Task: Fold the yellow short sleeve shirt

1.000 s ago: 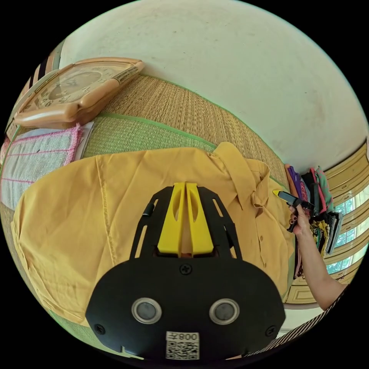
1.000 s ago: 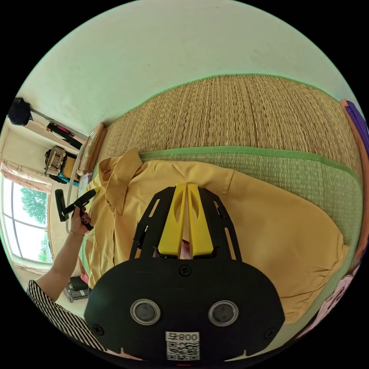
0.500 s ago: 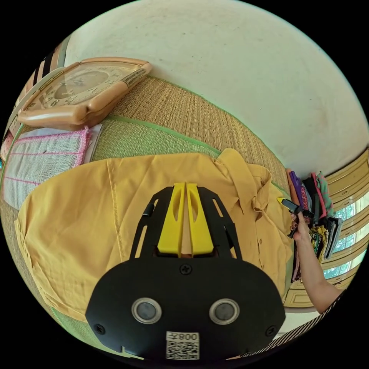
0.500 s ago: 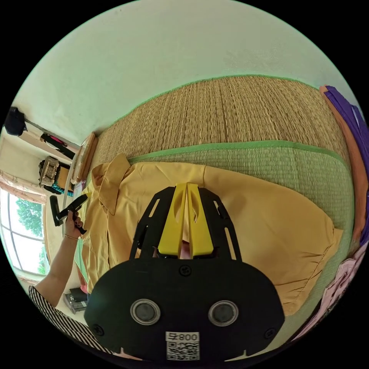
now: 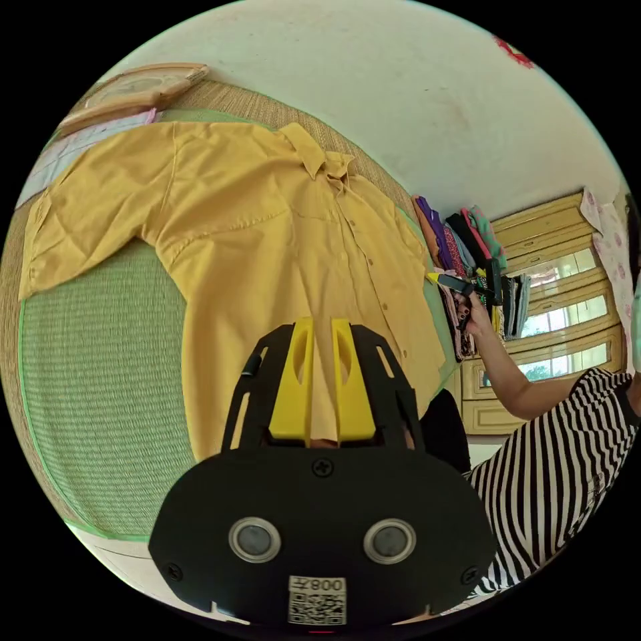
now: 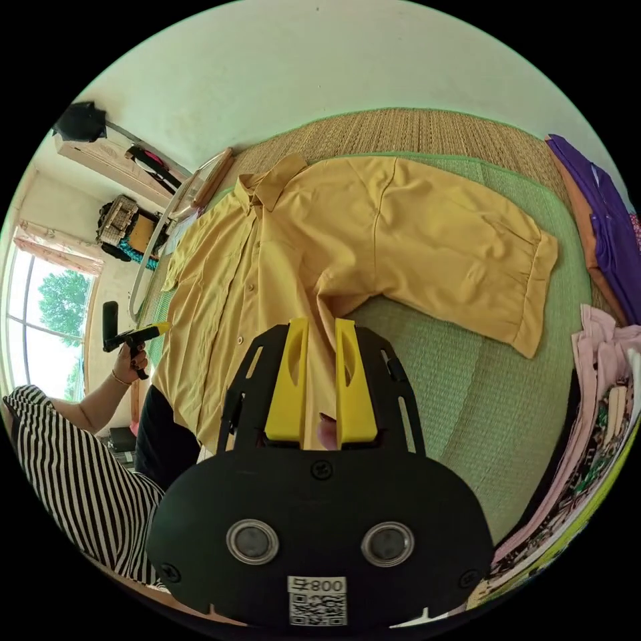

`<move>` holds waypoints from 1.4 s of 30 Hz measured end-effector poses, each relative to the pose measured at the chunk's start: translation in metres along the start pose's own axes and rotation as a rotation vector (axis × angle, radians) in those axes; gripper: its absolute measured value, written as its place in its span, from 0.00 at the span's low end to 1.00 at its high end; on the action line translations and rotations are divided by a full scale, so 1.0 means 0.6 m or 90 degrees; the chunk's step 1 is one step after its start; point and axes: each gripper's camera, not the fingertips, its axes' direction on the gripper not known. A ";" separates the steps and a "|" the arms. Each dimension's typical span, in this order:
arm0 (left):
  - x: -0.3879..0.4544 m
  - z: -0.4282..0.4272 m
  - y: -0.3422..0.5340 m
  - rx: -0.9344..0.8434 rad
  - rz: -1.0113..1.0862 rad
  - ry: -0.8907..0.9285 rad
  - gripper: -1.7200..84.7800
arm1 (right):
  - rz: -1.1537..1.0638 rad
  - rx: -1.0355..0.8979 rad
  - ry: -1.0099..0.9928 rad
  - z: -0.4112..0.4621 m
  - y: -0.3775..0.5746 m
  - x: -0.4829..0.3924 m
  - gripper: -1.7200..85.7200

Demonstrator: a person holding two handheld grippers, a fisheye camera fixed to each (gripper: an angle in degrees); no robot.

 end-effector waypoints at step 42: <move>0.356 -0.001 0.222 -0.098 0.111 -0.043 0.02 | -0.047 -0.087 -0.117 0.179 -0.402 -0.295 0.09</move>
